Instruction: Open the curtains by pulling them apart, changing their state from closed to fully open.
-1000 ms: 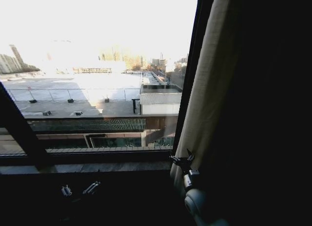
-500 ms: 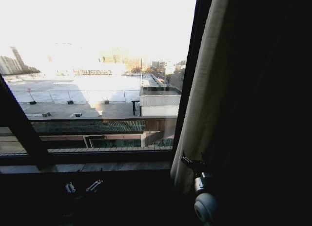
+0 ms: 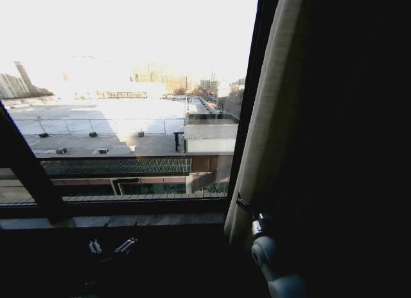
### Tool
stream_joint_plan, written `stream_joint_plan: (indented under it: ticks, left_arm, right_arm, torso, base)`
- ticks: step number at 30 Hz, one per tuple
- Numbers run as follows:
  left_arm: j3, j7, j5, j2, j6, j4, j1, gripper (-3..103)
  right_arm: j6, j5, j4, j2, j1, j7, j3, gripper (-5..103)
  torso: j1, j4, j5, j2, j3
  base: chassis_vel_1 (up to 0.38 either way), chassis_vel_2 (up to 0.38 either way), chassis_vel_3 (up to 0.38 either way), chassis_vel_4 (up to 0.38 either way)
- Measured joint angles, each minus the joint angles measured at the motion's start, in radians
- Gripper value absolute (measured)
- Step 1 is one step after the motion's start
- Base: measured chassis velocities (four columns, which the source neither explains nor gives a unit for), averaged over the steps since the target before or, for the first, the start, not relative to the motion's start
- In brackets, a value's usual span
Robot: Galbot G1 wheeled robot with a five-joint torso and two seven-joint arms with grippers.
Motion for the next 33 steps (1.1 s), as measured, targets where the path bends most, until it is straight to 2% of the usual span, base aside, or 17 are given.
stream_joint_plan:
  ticks: [1, 3, 7, 9, 12, 14, 15, 16, 18, 19, 20, 22, 25, 33]
  left_arm:
    - [0.001, 0.000, 0.001, -0.001, 0.000, 0.000, 0.000, 100]
    - [0.001, 0.000, 0.002, -0.002, 0.000, 0.001, 0.000, 100]
    - [-0.004, 0.001, 0.003, -0.005, -0.001, 0.001, 0.001, 100]
    - [-0.005, 0.001, 0.003, -0.006, -0.001, 0.001, 0.002, 100]
    - [-0.007, 0.001, 0.004, -0.008, -0.002, 0.000, 0.002, 100]
    - [-0.007, 0.001, 0.004, -0.008, -0.002, 0.000, 0.002, 100]
    - [-0.007, 0.001, 0.005, -0.009, -0.002, 0.000, 0.001, 100]
    - [-0.007, 0.001, 0.005, -0.009, -0.002, 0.000, 0.001, 100]
    - [-0.007, 0.001, 0.005, -0.010, -0.002, -0.001, 0.001, 100]
    - [-0.007, 0.001, 0.005, -0.010, -0.002, -0.002, 0.000, 100]
    - [-0.007, 0.001, 0.005, -0.010, -0.002, -0.002, 0.000, 100]
    - [-0.007, 0.001, 0.005, -0.010, -0.002, -0.002, 0.000, 100]
    - [-0.007, 0.001, 0.006, -0.011, -0.002, -0.003, 0.001, 100]
    - [-0.007, 0.001, 0.006, -0.012, -0.003, -0.005, 0.004, 100]
  right_arm:
    - [0.008, -0.004, -0.027, 0.005, 0.027, 0.000, 0.004, 89]
    - [0.010, -0.005, -0.037, 0.006, 0.037, 0.000, 0.004, 89]
    - [0.021, -0.009, -0.094, 0.014, 0.095, -0.001, 0.002, 68]
    - [0.023, -0.010, -0.098, 0.014, 0.099, -0.001, 0.002, 68]
    - [0.034, -0.012, -0.125, 0.017, 0.124, -0.002, -0.002, 51]
    - [0.035, -0.012, -0.128, 0.017, 0.126, -0.002, -0.002, 51]
    - [0.036, -0.012, -0.135, 0.017, 0.134, -0.003, -0.002, 41]
    - [0.037, -0.012, -0.138, 0.017, 0.138, -0.003, -0.002, 35]
    - [0.037, -0.012, -0.141, 0.016, 0.142, -0.003, -0.002, 35]
    - [0.037, -0.012, -0.143, 0.016, 0.144, -0.003, -0.003, 30]
    - [0.041, -0.012, -0.147, 0.014, 0.148, -0.007, -0.003, 19]
    - [0.043, -0.013, -0.148, 0.014, 0.149, -0.009, -0.003, 19]
    - [0.049, -0.014, -0.149, 0.012, 0.150, -0.017, -0.006, 3]
    - [0.047, -0.008, -0.138, 0.012, 0.146, -0.019, -0.007, 0]
  torso:
    - [0.000, 0.0001, -0.0002, 0.000, 0.000]
    - [0.000, 0.0001, -0.0001, 0.000, 0.000]
    - [0.000, 0.0000, 0.0000, 0.000, 0.000]
    - [0.000, 0.0000, 0.0000, 0.000, 0.000]
    - [0.000, 0.0000, -0.0001, 0.000, 0.000]
    - [0.000, 0.0001, -0.0001, 0.000, 0.000]
    - [0.000, 0.0001, -0.0001, 0.000, 0.000]
    - [0.000, 0.0000, -0.0001, 0.000, 0.000]
    - [0.000, 0.0000, 0.0000, 0.000, 0.000]
    - [0.000, 0.0000, 0.0000, 0.000, 0.000]
    - [0.000, 0.0000, 0.0000, 0.000, 0.000]
    - [0.000, 0.0000, 0.0000, 0.000, 0.000]
    - [0.000, 0.0000, -0.0001, 0.000, 0.000]
    - [0.000, 0.0000, 0.0000, 0.000, 0.000]
  base:
    - [0.000, 0.000, 0.000, 0.000]
    - [0.000, 0.000, 0.000, 0.000]
    - [0.000, 0.000, 0.000, 0.000]
    - [0.000, 0.000, 0.000, 0.000]
    - [0.000, 0.000, 0.000, 0.000]
    - [0.000, 0.000, 0.000, 0.000]
    - [0.000, 0.000, 0.000, 0.000]
    - [0.000, 0.000, 0.000, 0.000]
    - [0.000, 0.000, 0.000, 0.000]
    - [0.000, 0.000, 0.000, 0.000]
    - [0.000, 0.000, 0.000, 0.000]
    - [0.000, 0.000, 0.000, 0.000]
    - [0.000, 0.000, 0.000, 0.000]
    - [0.000, 0.000, 0.000, 0.000]
